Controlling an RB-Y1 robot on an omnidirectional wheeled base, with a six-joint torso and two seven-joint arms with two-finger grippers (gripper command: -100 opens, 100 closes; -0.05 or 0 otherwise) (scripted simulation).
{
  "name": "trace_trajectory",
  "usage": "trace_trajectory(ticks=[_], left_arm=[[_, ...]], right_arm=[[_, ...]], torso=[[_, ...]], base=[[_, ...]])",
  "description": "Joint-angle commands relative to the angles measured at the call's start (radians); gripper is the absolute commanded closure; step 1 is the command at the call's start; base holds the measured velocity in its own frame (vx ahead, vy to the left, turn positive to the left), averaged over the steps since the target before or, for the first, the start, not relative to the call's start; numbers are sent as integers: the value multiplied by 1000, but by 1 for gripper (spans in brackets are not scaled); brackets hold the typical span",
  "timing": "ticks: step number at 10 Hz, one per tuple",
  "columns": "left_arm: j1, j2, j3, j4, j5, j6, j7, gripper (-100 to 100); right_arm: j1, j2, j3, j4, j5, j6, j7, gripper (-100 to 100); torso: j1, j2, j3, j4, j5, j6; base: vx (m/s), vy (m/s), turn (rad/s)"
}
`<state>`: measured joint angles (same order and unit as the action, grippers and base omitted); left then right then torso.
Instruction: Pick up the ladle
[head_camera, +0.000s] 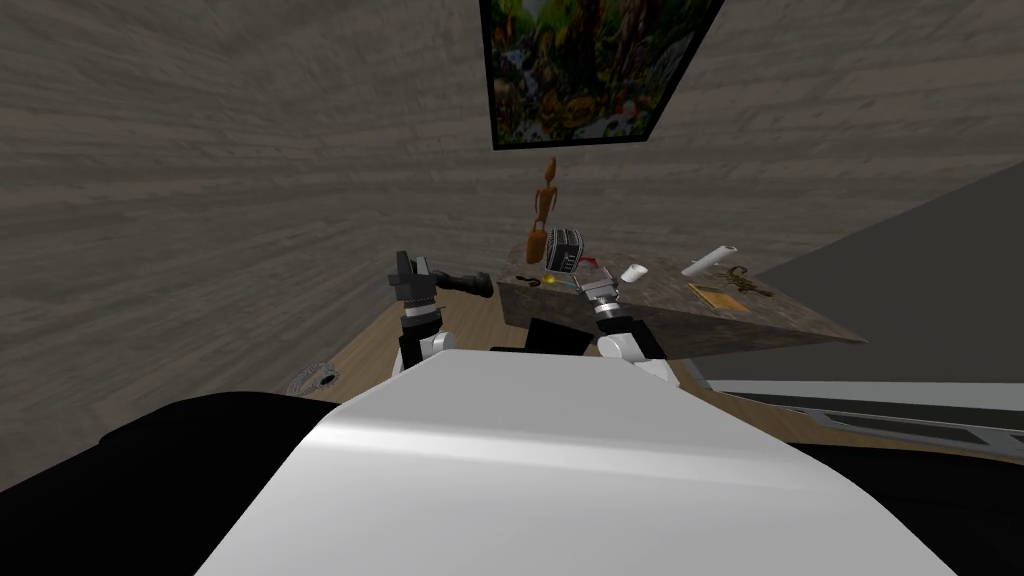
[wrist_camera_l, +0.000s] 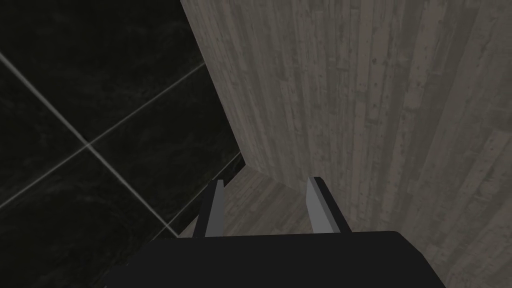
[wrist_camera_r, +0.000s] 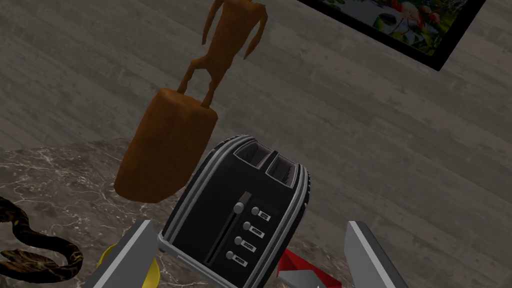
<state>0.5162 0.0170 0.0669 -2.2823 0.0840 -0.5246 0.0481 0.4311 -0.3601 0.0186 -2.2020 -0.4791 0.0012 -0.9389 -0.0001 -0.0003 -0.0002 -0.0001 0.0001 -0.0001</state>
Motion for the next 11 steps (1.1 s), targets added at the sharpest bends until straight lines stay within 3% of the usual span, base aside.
trace_trajectory(ticks=[1, 3, 4, 6, 7, 9, 10, 11], left_arm=[[0, 0, 0, 0, 0, 0, 0, 0], [0, 0, 0, 0, 0, 0, 0, 0], [0, 0, 0, 0, 0, 0, 0, 0], [0, 0, 0, 0, 0, 0, 0, 0], [0, 0, 0, 0, 0, 0, 0, 0], [0, 0, 0, 0, 0, 0, 0, 0], [0, 0, 0, 0, 0, 0, 0, 0], [0, 0, 0, 0, 0, 0, 0, 0]], right_arm=[[-9, -28, 1, 15, -46, 50, -50, -100], [-9, -28, 1, 15, -46, 52, -95, -100], [-19, -57, 2, 31, -92, 99, -131, -100], [-19, -57, 2, 31, -92, 102, -177, -100], [-29, -87, 3, 48, -136, 152, -210, -100], [-29, -87, 3, 48, -136, 153, -260, -100], [-40, -117, 3, 64, -179, 200, -293, -100], [-40, -117, 3, 64, -179, 204, -322, -100]], torso=[[0, 0, 0, 0, 0, 0], [0, -1, 0, 0, 0, 0], [0, 0, 0, 0, 0, 0], [1, -1, 0, 0, 0, 0], [0, 0, 0, 0, 0, 0], [0, 0, 0, 0, 0, 0], [0, 0, 0, 0, 0, 0], [0, -1, 0, 0, 0, 0]], base=[[13, 12, -40], [6, 6, -18], [17, 13, -45], [11, 8, -26], [10, 9, -28], [5, 4, -14], [19, 15, -46], [16, 17, -47]])
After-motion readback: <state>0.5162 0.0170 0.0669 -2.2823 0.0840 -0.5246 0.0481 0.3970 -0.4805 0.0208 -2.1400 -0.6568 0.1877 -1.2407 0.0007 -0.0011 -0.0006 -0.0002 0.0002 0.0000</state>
